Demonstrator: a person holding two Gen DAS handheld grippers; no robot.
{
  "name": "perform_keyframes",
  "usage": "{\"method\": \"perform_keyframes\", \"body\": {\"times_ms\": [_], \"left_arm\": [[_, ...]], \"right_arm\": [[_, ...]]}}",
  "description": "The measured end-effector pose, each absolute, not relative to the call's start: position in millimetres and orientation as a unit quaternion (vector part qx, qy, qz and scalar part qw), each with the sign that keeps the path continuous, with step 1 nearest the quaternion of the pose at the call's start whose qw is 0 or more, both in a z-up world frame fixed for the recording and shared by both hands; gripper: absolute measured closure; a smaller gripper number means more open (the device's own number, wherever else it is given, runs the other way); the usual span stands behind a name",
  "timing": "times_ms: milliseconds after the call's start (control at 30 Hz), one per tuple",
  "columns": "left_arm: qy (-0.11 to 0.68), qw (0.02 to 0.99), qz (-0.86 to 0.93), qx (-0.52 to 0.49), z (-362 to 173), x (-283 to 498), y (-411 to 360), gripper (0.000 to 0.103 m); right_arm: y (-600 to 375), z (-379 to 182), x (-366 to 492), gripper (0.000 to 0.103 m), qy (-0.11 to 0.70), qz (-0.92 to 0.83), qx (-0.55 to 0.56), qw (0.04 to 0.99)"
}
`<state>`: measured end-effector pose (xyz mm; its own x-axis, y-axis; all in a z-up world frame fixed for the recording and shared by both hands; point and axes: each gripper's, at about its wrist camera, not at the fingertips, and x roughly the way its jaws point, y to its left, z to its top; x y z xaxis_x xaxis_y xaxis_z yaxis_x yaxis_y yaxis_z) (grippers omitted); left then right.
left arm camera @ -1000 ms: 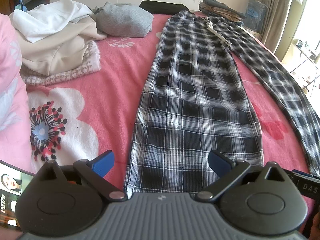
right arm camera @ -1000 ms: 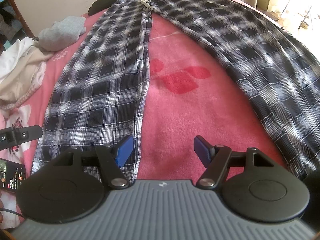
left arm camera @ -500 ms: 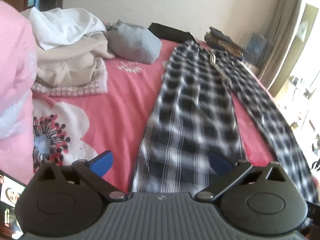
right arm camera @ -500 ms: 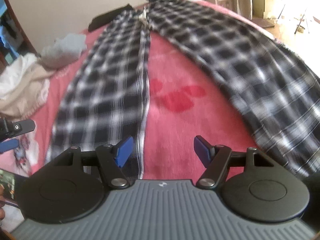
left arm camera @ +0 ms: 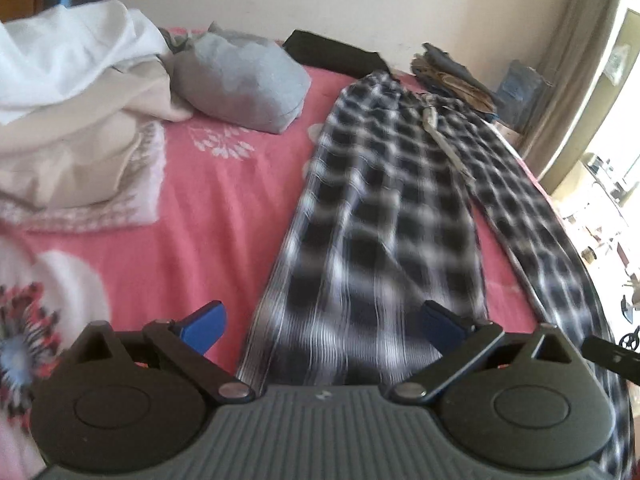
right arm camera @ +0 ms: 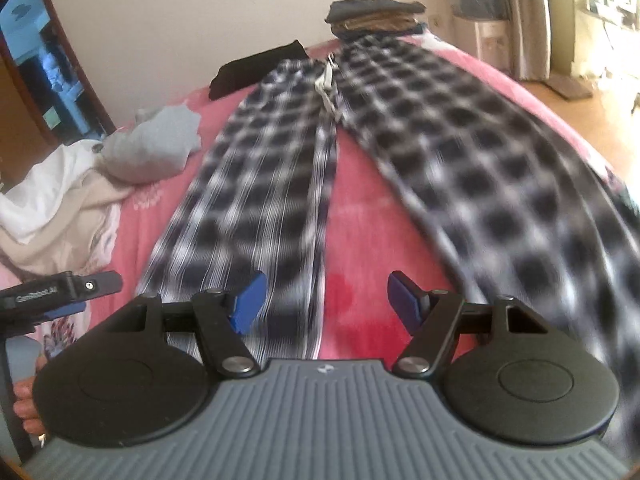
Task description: Fold clothes
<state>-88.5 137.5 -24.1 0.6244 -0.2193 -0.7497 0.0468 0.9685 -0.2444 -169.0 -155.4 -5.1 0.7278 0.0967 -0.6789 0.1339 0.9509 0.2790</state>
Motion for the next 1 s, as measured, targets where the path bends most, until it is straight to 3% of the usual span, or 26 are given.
{"method": "perform_keyframes", "body": {"times_ms": [500,767,1000], "left_arm": [[0.41,0.908,-0.032,-0.086,-51.7,2.8,132.4,0.001],[0.411,0.911,-0.025,-0.031,-66.4,13.5,129.6,0.003],[0.421,0.905,-0.054,-0.038,-71.1,8.2,141.3,0.003]], "right_arm": [[-150.4,-1.2,-56.2,0.036,0.362,0.018,0.136,0.922],[-147.0,-13.2,-54.2,0.036,0.382,-0.003,0.109,0.918],[-171.0,15.3,-86.3,0.036,0.376,-0.064,0.11,0.918]]}}
